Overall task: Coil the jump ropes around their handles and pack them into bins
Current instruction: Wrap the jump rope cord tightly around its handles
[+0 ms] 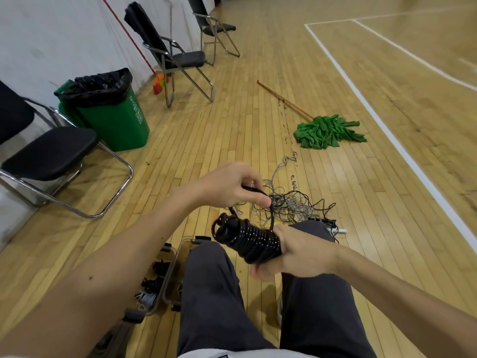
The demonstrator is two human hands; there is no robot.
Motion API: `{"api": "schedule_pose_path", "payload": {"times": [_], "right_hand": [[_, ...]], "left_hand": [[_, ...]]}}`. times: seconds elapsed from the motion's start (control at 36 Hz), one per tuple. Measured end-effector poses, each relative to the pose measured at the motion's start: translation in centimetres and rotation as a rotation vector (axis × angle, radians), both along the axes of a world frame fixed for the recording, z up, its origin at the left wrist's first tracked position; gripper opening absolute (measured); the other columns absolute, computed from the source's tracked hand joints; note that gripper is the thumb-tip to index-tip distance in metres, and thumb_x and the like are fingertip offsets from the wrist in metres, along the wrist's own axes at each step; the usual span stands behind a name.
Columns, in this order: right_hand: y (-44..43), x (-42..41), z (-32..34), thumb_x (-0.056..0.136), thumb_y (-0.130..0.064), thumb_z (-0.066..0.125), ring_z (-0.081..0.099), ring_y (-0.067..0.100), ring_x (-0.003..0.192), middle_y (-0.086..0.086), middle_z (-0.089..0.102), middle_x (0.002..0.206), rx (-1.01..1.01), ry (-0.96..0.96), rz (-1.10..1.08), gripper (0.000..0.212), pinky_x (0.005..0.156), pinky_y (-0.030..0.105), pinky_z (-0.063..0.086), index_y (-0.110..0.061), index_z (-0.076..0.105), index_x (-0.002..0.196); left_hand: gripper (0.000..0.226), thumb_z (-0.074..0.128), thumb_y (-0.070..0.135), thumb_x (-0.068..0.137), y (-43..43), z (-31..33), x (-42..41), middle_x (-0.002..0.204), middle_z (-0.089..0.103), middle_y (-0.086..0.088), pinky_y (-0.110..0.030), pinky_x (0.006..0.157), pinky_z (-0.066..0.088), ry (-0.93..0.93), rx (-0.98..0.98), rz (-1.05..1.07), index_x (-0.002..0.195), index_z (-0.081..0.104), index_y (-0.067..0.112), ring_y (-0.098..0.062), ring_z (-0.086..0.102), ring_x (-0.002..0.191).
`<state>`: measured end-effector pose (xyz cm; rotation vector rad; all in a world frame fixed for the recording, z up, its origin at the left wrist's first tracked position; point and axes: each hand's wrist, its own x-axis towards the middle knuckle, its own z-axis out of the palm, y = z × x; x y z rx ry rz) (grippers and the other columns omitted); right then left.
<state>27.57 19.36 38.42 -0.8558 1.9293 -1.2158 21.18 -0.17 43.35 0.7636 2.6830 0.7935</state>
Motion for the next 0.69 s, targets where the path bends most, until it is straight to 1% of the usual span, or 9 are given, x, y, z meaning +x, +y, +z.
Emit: {"api": "schedule_pose_path", "payload": {"times": [0.08, 0.17, 0.25, 0.31, 0.36, 0.44, 0.5, 0.58, 0.69], "right_hand": [[-0.3, 0.4, 0.6, 0.089, -0.002, 0.071, 0.061, 0.022, 0.066, 0.016, 0.064, 0.072, -0.098, -0.06, -0.075, 0.014, 0.068, 0.038, 0.053, 0.006, 0.061, 0.082], [-0.5, 0.7, 0.9, 0.087, -0.004, 0.075, 0.055, 0.02, 0.057, 0.006, 0.059, 0.063, -0.226, -0.104, -0.169, 0.019, 0.06, 0.038, 0.047, -0.007, 0.06, 0.076], [-0.6, 0.8, 1.2, 0.087, -0.003, 0.075, 0.049, 0.022, 0.051, 0.007, 0.055, 0.057, -0.33, -0.159, -0.249, 0.023, 0.058, 0.037, 0.043, -0.008, 0.059, 0.071], [-0.7, 0.7, 1.4, 0.086, -0.001, 0.073, 0.045, 0.023, 0.051, 0.011, 0.051, 0.056, -0.399, -0.192, -0.295, 0.023, 0.053, 0.035, 0.041, 0.004, 0.056, 0.072], [-0.8, 0.5, 1.7, 0.083, -0.001, 0.072, 0.042, 0.023, 0.049, 0.012, 0.048, 0.055, -0.473, -0.243, -0.334, 0.022, 0.049, 0.031, 0.04, 0.006, 0.054, 0.073], [-0.6, 0.3, 2.3, 0.082, 0.001, 0.069, 0.041, 0.021, 0.047, 0.011, 0.045, 0.056, -0.536, -0.308, -0.365, 0.02, 0.047, 0.028, 0.036, -0.001, 0.054, 0.068], [-0.1, 0.1, 2.5, 0.082, 0.002, 0.068, 0.041, 0.019, 0.047, 0.01, 0.044, 0.059, -0.525, -0.332, -0.375, 0.018, 0.046, 0.027, 0.034, -0.002, 0.054, 0.073], [0.6, -0.4, 2.3, 0.086, 0.007, 0.065, 0.04, 0.018, 0.048, 0.009, 0.043, 0.062, -0.49, -0.369, -0.449, 0.022, 0.045, 0.025, 0.033, -0.005, 0.053, 0.073], [1.4, -1.4, 1.9, 0.085, 0.007, 0.064, 0.04, 0.017, 0.049, 0.008, 0.046, 0.062, -0.392, -0.34, -0.549, 0.024, 0.045, 0.025, 0.031, -0.008, 0.051, 0.072]], "left_hand": [[0.02, 0.074, 0.04, 0.087, -0.2, 0.1, -0.1, 0.067, 0.061, -0.008, -0.034, 0.065, 0.043, -0.141, 0.171, -0.002, 0.094, 0.068, 0.022, -0.014, 0.051, 0.058], [0.008, 0.074, 0.018, 0.089, -0.8, -2.8, -0.7, 0.064, 0.065, 0.011, -0.016, 0.059, 0.048, -0.184, 0.115, 0.058, 0.091, 0.067, 0.016, 0.0, 0.056, 0.056], [0.032, 0.069, 0.032, 0.079, -1.6, -5.8, -1.3, 0.089, 0.069, -0.007, -0.039, 0.085, 0.056, -0.384, 0.093, 0.175, 0.097, 0.066, 0.006, -0.021, 0.064, 0.08], [0.016, 0.056, 0.014, 0.089, -0.2, -4.3, 0.7, 0.072, 0.06, -0.003, -0.025, 0.07, 0.045, -0.374, 0.248, 0.089, 0.079, 0.059, 0.003, -0.013, 0.054, 0.067], [0.036, 0.046, -0.006, 0.096, 1.2, -3.5, 2.2, 0.054, 0.052, 0.011, -0.017, 0.054, 0.036, -0.396, 0.29, 0.097, 0.066, 0.05, 0.013, -0.006, 0.045, 0.053], [0.037, 0.048, 0.004, 0.102, 1.4, -3.4, 3.2, 0.058, 0.043, -0.005, -0.028, 0.046, 0.028, -0.375, 0.414, 0.121, 0.069, 0.057, 0.02, -0.025, 0.034, 0.054], [0.037, 0.047, 0.019, 0.105, 1.0, -3.1, 3.4, 0.055, 0.04, 0.001, -0.03, 0.045, 0.024, -0.37, 0.398, 0.113, 0.071, 0.06, 0.023, -0.022, 0.03, 0.049], [0.04, 0.05, 0.04, 0.099, 0.5, -2.4, 4.0, 0.054, 0.038, 0.003, -0.034, 0.046, 0.023, -0.379, 0.375, 0.115, 0.077, 0.055, 0.007, -0.014, 0.029, 0.046], [0.032, 0.05, 0.03, 0.104, -0.1, -2.4, 4.7, 0.057, 0.04, -0.005, -0.029, 0.051, 0.038, -0.357, 0.314, 0.131, 0.084, 0.06, 0.007, -0.018, 0.039, 0.05]]}}
